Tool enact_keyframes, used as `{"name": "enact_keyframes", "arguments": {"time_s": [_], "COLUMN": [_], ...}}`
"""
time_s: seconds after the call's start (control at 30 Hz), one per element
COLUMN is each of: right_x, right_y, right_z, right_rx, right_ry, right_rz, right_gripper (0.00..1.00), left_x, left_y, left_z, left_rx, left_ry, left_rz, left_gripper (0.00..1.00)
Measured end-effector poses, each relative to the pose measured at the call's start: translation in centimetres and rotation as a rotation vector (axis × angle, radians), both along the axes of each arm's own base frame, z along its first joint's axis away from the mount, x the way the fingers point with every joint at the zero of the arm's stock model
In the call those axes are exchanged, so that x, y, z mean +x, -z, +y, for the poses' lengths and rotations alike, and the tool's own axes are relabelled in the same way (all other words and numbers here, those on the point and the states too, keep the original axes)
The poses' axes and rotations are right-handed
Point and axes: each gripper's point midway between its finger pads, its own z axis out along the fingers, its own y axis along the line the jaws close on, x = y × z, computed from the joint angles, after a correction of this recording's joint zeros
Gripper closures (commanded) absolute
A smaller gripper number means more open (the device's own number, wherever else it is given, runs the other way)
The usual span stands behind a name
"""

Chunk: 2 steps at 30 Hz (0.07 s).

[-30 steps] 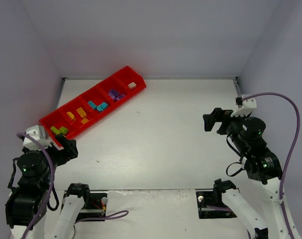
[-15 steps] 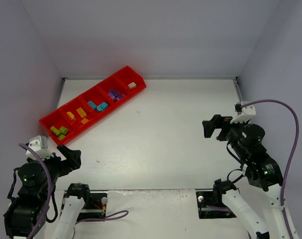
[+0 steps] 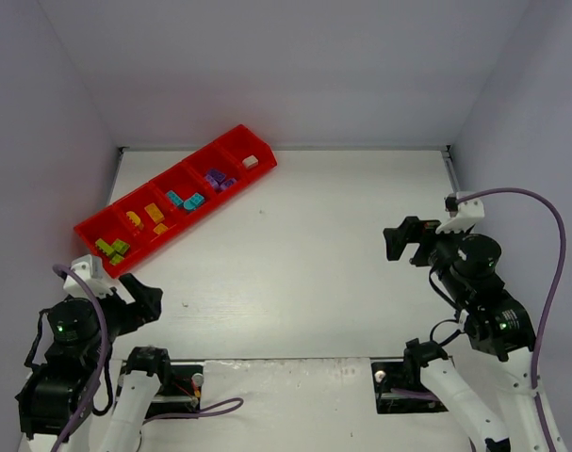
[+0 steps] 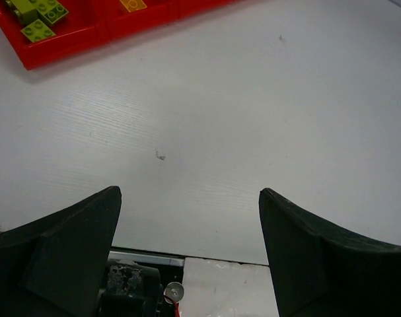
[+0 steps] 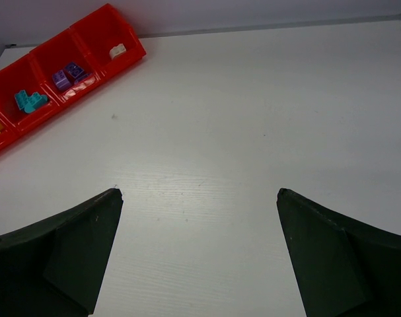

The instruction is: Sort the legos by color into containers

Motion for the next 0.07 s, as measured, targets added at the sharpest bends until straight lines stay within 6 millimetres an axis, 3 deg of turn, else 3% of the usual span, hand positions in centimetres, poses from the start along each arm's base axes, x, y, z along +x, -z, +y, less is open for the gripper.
{"name": "enact_keyframes", "arguments": {"time_s": [0.07], "right_x": [0.02], "right_y": [0.02], "right_z": [0.01], "right_rx": [-0.001], "right_ry": [-0.001], "right_rz": [0.001], "right_gripper": [0.0], "left_x": [-0.01], "left_y": [-0.01], "left_z": [-0.04], "left_rx": [-0.002], "left_ry": [0.001], "left_rz": [0.0], "left_gripper": [0.21]}}
